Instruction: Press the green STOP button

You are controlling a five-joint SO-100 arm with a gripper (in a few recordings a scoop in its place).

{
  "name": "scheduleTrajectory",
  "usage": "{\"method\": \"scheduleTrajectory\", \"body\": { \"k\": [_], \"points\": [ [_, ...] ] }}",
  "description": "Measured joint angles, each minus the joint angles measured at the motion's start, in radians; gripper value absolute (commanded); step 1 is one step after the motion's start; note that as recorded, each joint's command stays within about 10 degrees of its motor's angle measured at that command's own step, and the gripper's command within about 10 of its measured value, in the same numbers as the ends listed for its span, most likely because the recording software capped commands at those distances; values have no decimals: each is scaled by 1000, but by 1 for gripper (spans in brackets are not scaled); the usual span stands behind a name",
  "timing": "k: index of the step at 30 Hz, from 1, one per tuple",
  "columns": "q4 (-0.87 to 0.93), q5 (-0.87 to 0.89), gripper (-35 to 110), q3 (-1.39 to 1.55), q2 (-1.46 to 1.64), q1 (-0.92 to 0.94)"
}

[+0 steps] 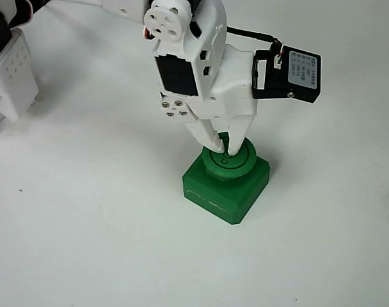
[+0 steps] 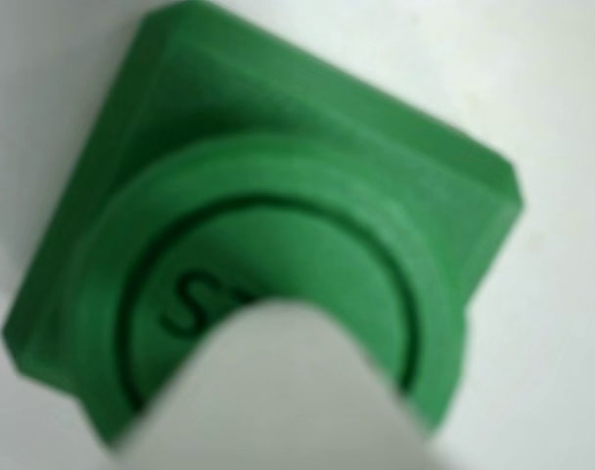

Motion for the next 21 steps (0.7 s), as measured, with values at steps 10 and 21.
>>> {"method": "scheduleTrajectory", "body": {
  "k": [10,21],
  "points": [
    [0,0,0,0,0,-2],
    [0,0,0,-14,-6,-2]
  ]
}}
